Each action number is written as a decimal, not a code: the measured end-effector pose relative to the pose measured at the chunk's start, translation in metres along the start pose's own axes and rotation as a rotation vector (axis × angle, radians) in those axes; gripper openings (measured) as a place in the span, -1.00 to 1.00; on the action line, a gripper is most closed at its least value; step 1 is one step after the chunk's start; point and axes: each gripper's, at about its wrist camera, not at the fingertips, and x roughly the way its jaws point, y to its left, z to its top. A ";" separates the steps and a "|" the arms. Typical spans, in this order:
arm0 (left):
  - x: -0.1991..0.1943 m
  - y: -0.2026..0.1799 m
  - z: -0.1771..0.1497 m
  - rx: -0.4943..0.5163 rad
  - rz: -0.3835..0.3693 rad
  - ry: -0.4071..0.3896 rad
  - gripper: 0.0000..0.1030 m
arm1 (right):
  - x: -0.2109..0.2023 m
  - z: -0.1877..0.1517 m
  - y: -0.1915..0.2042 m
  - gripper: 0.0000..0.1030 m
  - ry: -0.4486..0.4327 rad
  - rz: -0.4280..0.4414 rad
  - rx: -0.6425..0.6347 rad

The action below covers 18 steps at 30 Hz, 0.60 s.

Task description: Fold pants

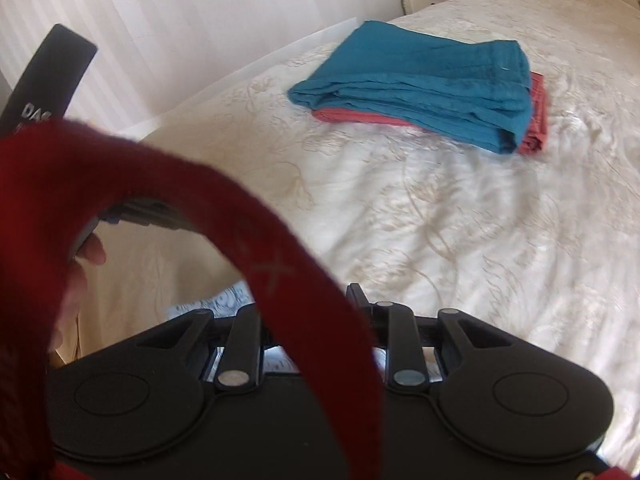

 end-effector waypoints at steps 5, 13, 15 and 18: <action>-0.013 0.034 -0.015 -0.069 0.030 -0.004 -0.94 | 0.061 0.030 0.030 -0.29 0.075 0.008 -0.053; -0.017 0.052 -0.034 -0.095 0.032 0.017 -0.94 | 0.089 -0.004 0.034 -0.26 0.257 -0.075 -0.133; -0.016 0.051 -0.038 -0.100 0.019 0.028 -0.94 | 0.083 -0.008 0.026 -0.26 0.259 -0.070 -0.111; -0.018 0.048 -0.042 -0.095 0.013 0.028 -0.94 | 0.080 -0.007 0.024 -0.45 0.232 -0.054 -0.126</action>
